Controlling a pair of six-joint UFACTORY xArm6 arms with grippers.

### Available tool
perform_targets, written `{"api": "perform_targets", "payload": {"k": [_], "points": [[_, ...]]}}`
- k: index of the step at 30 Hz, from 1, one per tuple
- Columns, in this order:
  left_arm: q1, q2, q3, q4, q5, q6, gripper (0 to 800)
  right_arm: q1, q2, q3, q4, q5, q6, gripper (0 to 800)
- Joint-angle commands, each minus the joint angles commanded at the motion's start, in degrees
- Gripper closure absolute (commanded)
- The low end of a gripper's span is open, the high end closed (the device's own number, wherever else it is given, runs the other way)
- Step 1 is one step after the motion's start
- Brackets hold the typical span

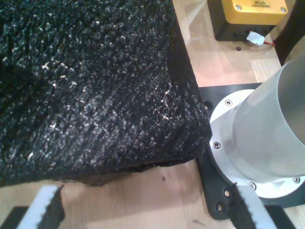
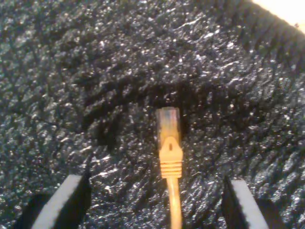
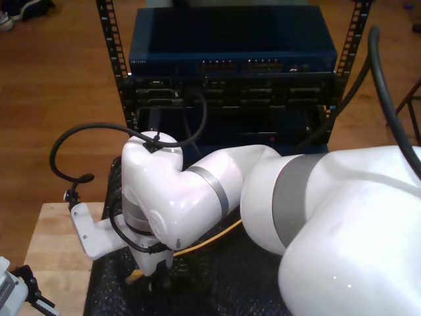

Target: Grab the cable and plug it in

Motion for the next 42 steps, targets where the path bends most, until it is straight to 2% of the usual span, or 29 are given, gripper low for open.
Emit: {"api": "perform_targets", "payload": {"k": [12,19,33,37,42], "points": [[0.00,0.09,0.09,0.00,0.00,0.09,0,0.00,1.58,-0.44,0.00,-0.09,0.00,186],[0.00,0.09,0.09,0.00,0.00,0.09,0,0.00,2.02,-0.79,0.00,-0.09,0.26,285],[-0.18,0.18,0.09,0.00,-0.09,0.09,0,0.00,3.43,-1.85,-0.18,-1.32,-0.09,360],[-0.18,0.18,0.09,0.00,0.00,0.09,0,0.00,3.60,-2.11,-2.73,-1.85,0.26,412],[-0.18,0.18,0.09,0.00,-0.09,0.09,0,0.00,3.60,-1.93,-4.13,-2.55,0.18,417]]}}
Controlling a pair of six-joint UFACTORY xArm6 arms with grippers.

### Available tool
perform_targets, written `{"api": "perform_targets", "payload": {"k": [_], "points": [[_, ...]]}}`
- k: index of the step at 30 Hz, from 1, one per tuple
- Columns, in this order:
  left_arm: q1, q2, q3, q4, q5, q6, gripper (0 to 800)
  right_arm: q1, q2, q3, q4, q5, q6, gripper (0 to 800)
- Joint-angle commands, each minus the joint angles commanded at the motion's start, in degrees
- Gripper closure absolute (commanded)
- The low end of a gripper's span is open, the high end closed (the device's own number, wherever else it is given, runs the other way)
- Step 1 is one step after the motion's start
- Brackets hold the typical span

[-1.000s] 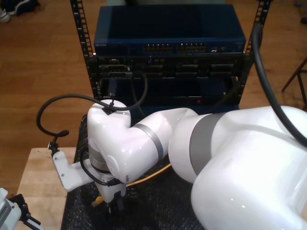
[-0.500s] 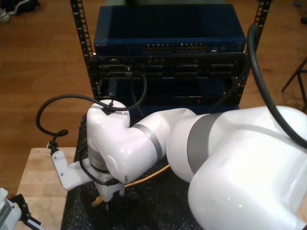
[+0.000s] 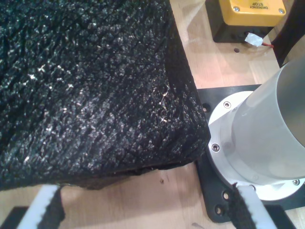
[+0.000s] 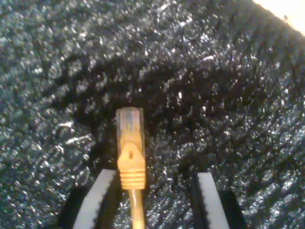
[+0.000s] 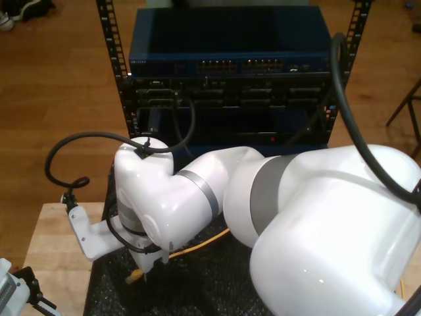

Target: Grab the cable and plug it in

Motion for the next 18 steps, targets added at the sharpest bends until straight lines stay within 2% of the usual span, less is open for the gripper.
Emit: {"api": "perform_targets", "payload": {"k": [9,18], "points": [[0.00,0.00,0.00,0.00,0.00,0.00,0,0.00,-0.18,-0.18,0.09,0.09,0.09,438],[0.00,0.00,-0.09,0.00,0.00,0.09,0,0.09,-0.44,0.26,0.18,0.09,0.09,495]]}}
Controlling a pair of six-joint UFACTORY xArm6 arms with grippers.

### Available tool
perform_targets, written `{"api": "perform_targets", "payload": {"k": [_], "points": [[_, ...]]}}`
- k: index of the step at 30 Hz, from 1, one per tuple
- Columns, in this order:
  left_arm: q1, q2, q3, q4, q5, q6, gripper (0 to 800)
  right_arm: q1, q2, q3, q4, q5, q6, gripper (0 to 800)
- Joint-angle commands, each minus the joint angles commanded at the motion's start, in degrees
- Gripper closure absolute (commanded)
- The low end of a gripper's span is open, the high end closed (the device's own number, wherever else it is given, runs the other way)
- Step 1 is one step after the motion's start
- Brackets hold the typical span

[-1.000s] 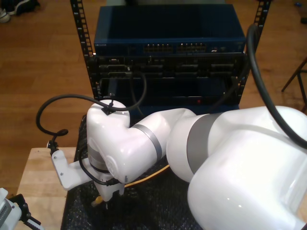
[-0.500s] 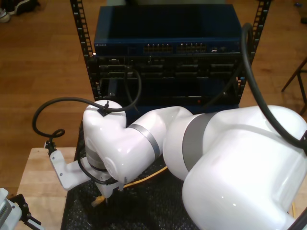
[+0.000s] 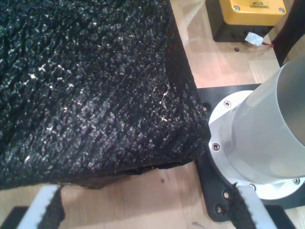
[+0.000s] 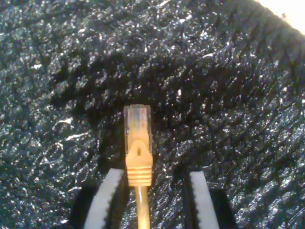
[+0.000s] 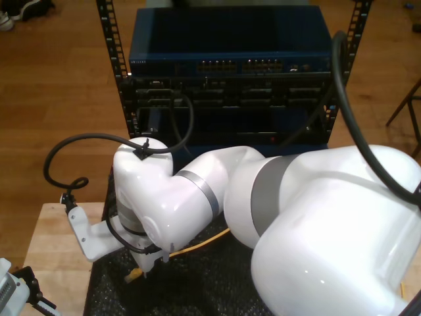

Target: Grab the cable and plug it in

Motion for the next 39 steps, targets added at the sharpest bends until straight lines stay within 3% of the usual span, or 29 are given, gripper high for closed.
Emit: {"api": "perform_targets", "payload": {"k": [7,39], "points": [[0.00,0.00,0.00,0.00,0.09,0.00,0,1.41,-0.09,0.18,-0.09,0.09,0.00,535],[0.00,0.00,0.00,0.00,0.18,-0.09,0,0.79,-1.67,2.55,-0.18,0.26,-0.09,515]]}}
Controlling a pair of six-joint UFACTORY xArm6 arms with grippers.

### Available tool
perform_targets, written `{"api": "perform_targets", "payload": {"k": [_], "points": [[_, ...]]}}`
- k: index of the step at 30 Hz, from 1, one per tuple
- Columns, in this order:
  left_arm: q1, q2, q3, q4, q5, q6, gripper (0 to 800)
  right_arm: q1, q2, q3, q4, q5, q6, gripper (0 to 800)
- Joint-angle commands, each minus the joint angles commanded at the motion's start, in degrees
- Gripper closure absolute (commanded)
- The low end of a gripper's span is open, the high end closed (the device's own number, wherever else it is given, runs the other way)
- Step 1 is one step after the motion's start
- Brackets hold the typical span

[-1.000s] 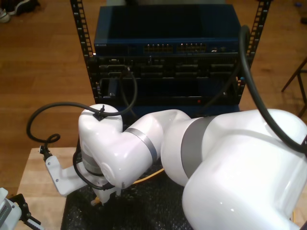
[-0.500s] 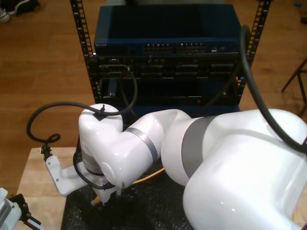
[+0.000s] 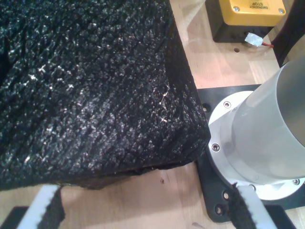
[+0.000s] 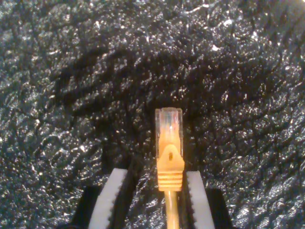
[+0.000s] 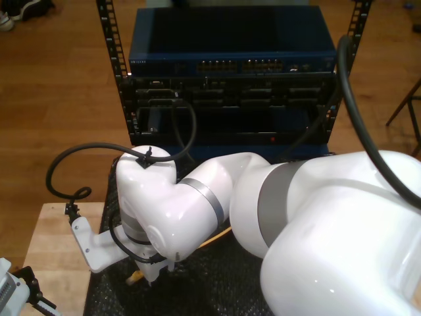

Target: Grab the cable and plug it in

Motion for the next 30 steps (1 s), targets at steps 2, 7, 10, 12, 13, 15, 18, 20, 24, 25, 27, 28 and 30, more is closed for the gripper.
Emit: {"api": "perform_targets", "payload": {"k": [2,7,10,12,13,15,18,20,24,25,27,28,30], "points": [[0.00,0.00,0.00,0.00,0.00,0.00,0,0.00,0.00,-0.09,0.00,0.00,0.00,519],[0.00,0.00,0.00,0.00,-0.09,0.09,0,0.00,0.00,-0.26,0.00,0.00,0.00,534],[0.00,0.00,0.00,0.00,0.00,0.09,0,0.00,0.00,-0.26,0.00,0.00,0.00,551],[0.00,0.00,0.00,0.00,-0.09,0.09,0,0.00,0.00,-0.26,0.00,0.00,0.00,567],[0.00,0.00,0.00,0.00,-0.09,0.09,0,0.00,0.00,-0.26,0.00,0.00,0.00,579],[0.00,0.00,0.00,0.00,-0.09,0.09,0,0.00,0.00,-0.35,0.00,-0.09,0.00,601],[0.00,0.00,0.00,0.00,-0.09,0.09,0,0.00,0.00,-0.35,-0.09,-0.18,0.09,660],[0.00,0.00,0.00,0.00,-0.09,0.09,0,0.00,0.00,-0.35,-0.09,-0.18,0.09,686],[0.00,0.00,0.00,0.00,-0.09,0.09,0,0.00,0.00,-0.35,-0.18,-0.35,0.00,772],[0.00,0.00,0.00,0.00,-0.09,0.09,0,0.00,0.00,-0.26,-0.18,-0.35,0.00,788],[0.00,0.00,0.00,0.00,-0.09,0.09,0,0.00,0.00,-0.35,-0.18,-0.35,0.00,796],[0.00,0.00,0.00,0.00,-0.09,0.09,0,-0.09,-0.09,-0.35,-0.09,-0.35,0.00,796],[-0.09,0.00,0.00,0.00,-0.09,0.00,0,-0.35,-0.44,-0.26,-0.09,-0.26,0.00,796]]}}
